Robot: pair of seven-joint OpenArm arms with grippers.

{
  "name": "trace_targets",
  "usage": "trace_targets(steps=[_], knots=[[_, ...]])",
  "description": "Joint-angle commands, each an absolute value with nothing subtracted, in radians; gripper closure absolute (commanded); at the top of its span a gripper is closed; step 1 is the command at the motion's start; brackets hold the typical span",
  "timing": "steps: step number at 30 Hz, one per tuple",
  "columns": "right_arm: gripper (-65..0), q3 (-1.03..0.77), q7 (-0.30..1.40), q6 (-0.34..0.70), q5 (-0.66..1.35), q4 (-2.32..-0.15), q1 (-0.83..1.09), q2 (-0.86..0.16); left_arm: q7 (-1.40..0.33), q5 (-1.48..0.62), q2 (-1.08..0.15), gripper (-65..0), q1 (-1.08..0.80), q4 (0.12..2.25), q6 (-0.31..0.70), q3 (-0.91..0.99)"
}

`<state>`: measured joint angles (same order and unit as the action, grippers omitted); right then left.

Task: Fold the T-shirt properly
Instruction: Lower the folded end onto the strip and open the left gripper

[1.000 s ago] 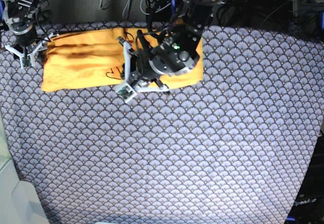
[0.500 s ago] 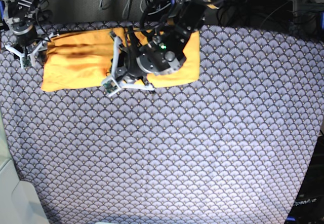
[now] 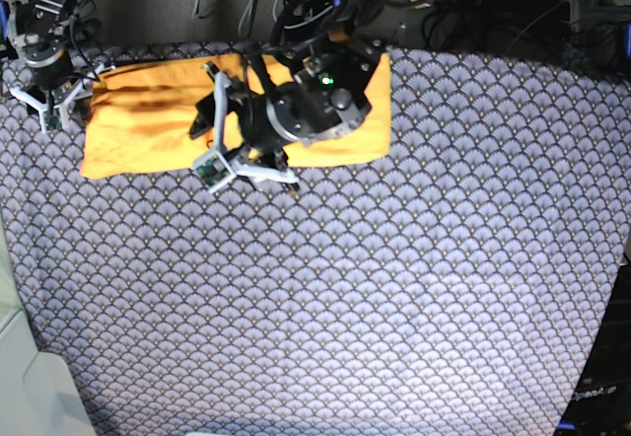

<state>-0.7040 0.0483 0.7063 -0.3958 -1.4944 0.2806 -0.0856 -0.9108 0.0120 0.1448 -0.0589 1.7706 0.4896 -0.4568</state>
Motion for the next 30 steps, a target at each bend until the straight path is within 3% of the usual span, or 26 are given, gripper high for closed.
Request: trace_targets(steps=[1,4,10,15,23,30], knots=[[-25.7,-0.708,0.025,0.698,-0.386,-1.511,0.278,-0.101,-0.891,-0.001,0.157,-30.7,-0.048,1.810,0.484,-0.426],[-25.7,-0.708,0.025,0.698,-0.386,-1.512,0.278,-0.101,-0.917,-0.001,0.157,-24.3,-0.058,1.847,0.486,-0.328],[-25.7,-0.708,0.025,0.698,-0.386,-1.512,0.278,-0.102,-1.058,-0.002,0.101,0.0,-0.143,1.880,0.499,-0.137],[-25.7,-0.708,0.024,0.698,-0.383,-1.512,0.277,-0.102,-1.023,-0.002,0.045,0.0,-0.263,1.908,0.568,-0.127],[-25.7,-0.708,0.024,0.698,-0.386,-1.511,0.252,-0.104,-1.030,-0.001,0.051,0.0,-0.312,1.931,0.572,-0.124],[-25.6,-0.710,0.024,0.698,-0.386,-1.511,0.252,-0.105,-1.024,0.001,0.048,0.0,-0.292,1.908,0.576,0.038]])
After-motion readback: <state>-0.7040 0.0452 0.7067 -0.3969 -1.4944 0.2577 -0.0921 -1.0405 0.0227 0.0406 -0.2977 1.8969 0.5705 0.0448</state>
